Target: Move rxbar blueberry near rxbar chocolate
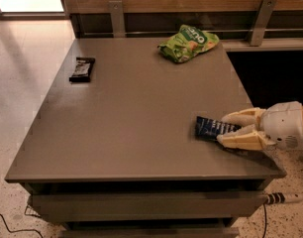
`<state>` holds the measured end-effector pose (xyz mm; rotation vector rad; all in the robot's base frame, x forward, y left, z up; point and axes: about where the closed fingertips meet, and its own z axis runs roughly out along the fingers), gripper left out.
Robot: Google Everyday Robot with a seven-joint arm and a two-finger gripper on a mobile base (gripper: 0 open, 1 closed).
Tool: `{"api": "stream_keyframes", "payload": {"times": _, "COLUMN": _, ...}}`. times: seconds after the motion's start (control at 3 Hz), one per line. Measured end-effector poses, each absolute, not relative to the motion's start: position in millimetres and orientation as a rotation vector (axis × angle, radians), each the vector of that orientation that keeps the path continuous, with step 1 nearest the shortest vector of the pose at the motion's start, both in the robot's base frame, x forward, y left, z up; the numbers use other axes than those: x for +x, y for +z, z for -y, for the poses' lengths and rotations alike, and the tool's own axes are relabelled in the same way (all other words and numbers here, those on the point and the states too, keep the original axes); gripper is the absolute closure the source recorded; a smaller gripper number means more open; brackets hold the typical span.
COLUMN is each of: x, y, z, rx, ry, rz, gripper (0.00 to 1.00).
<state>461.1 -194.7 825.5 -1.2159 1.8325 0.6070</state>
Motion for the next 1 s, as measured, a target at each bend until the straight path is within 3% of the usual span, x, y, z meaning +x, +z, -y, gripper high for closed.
{"api": "stream_keyframes", "payload": {"times": 0.67, "x": 504, "y": 909, "z": 171, "rx": -1.17, "ry": 0.426, "rz": -1.85, "gripper": 1.0}}
{"api": "stream_keyframes", "payload": {"times": 1.0, "x": 559, "y": 951, "z": 146, "rx": -1.107, "ry": 0.355, "rz": -1.855, "gripper": 1.0}}
